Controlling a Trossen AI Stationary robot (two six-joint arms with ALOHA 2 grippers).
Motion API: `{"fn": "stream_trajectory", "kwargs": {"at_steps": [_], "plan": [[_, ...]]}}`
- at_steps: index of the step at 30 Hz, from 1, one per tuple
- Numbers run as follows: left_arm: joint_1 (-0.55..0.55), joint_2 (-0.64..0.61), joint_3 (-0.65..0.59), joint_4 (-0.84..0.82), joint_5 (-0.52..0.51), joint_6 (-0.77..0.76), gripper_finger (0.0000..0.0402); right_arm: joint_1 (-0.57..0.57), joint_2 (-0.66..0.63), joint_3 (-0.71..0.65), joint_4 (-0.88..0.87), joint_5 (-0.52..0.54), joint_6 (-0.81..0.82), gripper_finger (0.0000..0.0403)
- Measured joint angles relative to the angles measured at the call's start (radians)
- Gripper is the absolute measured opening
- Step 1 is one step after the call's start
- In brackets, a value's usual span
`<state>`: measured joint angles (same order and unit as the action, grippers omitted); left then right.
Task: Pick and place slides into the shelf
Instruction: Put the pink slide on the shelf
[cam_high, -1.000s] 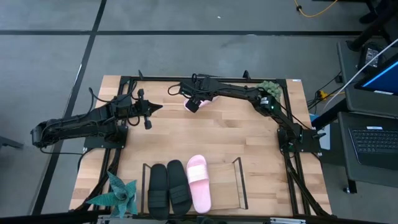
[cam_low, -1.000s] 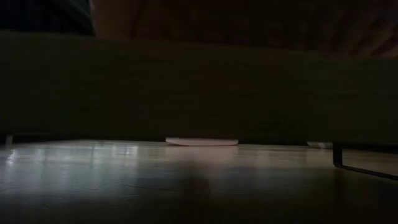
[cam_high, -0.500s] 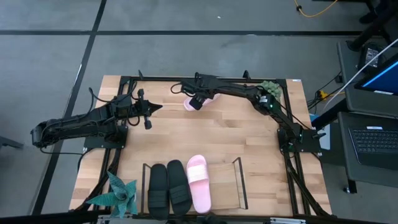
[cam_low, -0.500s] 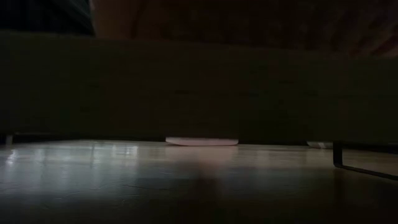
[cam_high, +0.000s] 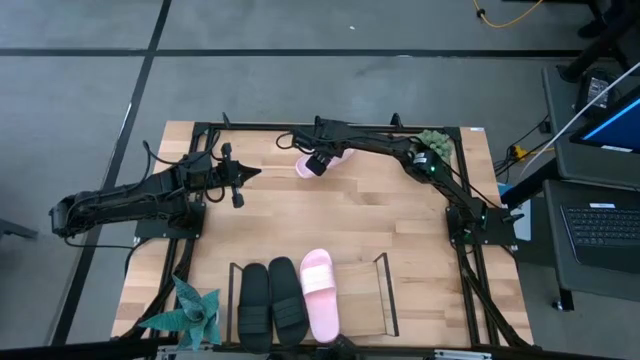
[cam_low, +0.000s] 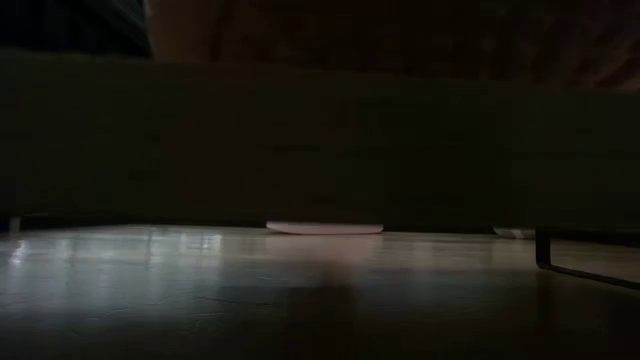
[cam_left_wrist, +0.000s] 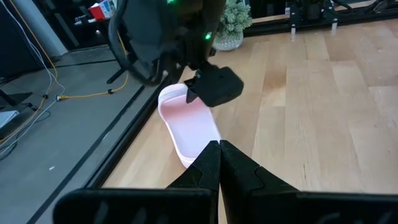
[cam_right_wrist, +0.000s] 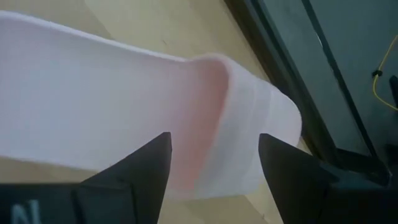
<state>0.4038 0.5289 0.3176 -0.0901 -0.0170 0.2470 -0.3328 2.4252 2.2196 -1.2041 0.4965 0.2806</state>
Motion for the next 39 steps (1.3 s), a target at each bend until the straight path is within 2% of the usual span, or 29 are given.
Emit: {"fn": "stream_trajectory", "kwargs": {"at_steps": [14, 19, 30, 39], "plan": [[0.000, 0.000, 0.000, -0.007, 0.000, 0.000, 0.0000, -0.014, 0.006, 0.000, -0.004, 0.010, -0.008, 0.0233], [0.000, 0.000, 0.000, -0.007, 0.000, 0.000, 0.0000, -0.014, 0.006, 0.000, -0.004, 0.010, -0.024, 0.0182], [0.000, 0.000, 0.000, -0.007, 0.000, 0.000, 0.0000, -0.013, 0.006, 0.000, -0.004, 0.008, -0.027, 0.0018], [0.000, 0.000, 0.000, -0.013, 0.000, 0.000, 0.0000, -0.011, 0.006, 0.004, -0.010, 0.009, -0.050, 0.0004]]}}
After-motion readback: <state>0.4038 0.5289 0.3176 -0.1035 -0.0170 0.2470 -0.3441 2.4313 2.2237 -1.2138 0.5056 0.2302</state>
